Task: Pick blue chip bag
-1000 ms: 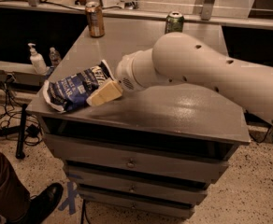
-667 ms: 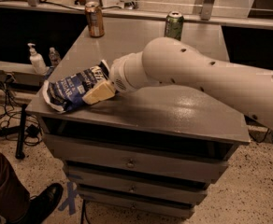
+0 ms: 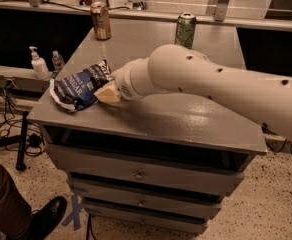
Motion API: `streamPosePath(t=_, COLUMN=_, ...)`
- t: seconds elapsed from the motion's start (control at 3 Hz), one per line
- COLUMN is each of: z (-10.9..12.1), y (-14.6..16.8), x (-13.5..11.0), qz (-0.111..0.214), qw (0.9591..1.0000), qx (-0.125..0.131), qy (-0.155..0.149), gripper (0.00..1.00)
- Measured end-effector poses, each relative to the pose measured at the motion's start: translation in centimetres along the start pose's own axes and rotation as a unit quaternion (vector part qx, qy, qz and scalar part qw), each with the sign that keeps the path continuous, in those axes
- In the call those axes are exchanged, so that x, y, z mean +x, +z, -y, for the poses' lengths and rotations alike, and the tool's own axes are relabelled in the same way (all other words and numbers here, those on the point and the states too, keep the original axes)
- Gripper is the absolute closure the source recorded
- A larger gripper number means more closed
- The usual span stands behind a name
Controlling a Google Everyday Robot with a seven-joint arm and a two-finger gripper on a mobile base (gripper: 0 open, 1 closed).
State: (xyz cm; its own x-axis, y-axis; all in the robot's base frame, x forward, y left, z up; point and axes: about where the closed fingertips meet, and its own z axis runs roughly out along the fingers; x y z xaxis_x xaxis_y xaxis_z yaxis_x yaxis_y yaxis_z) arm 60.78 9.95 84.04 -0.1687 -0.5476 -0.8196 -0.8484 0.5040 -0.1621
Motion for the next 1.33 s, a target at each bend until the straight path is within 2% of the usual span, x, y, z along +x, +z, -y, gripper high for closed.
streamPosePath(t=0.33, z=0.4, y=-0.7, x=-0.1, qz=-0.003, qw=0.9999, qx=0.010, qy=0.001, gripper=0.86)
streamPosePath(t=0.67, z=1.1, y=-2.6, x=-0.8, qz=-0.007, qw=0.9995, qx=0.025, qy=0.017, gripper=1.00)
streamPosePath(t=1.0, z=1.7, y=-6.0, x=-1.8, qz=0.008, qw=0.9979, qx=0.043, qy=0.048, gripper=1.00)
streamPosePath(t=1.33, z=2.7, y=-10.4, x=-2.0, qz=0.031, qw=0.9929, qx=0.080, qy=0.081, gripper=1.00)
